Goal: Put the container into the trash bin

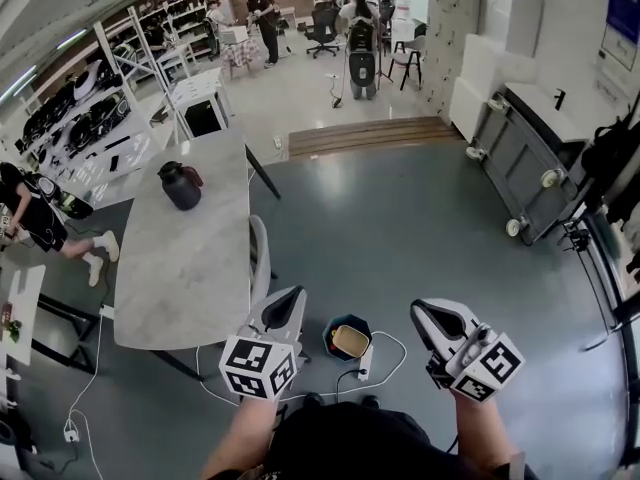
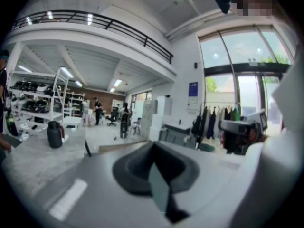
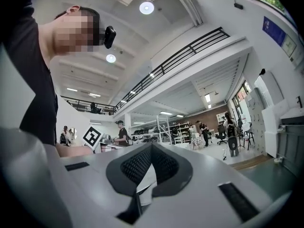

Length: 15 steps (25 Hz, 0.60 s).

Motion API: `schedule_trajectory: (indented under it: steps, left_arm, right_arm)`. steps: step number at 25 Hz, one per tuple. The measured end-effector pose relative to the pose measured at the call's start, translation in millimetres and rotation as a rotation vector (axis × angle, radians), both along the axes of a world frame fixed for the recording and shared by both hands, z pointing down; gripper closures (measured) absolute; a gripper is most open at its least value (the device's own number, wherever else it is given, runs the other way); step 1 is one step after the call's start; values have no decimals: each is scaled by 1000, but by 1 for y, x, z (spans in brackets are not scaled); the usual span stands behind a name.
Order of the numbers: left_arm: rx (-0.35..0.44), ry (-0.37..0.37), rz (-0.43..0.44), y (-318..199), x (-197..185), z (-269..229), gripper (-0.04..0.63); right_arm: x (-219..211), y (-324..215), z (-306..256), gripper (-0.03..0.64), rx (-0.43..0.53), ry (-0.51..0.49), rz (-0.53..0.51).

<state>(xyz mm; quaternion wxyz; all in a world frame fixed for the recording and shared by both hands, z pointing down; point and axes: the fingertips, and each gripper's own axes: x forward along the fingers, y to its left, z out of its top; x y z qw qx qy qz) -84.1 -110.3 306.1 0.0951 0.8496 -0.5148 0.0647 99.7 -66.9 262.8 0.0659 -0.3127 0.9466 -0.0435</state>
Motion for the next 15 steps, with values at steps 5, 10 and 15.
schedule_trajectory:
  steps: [5, 10, 15]
  left_arm:
    - [-11, 6, 13, 2, -8, 0, 586]
    - [-18, 3, 11, 6, -19, 5, 586]
    - [-18, -6, 9, 3, -25, 6, 586]
  right_arm:
    - [-7, -1, -1, 624, -24, -2, 25]
    - [-19, 3, 3, 624, -33, -12, 24]
    - [-29, 0, 4, 624, -39, -23, 4]
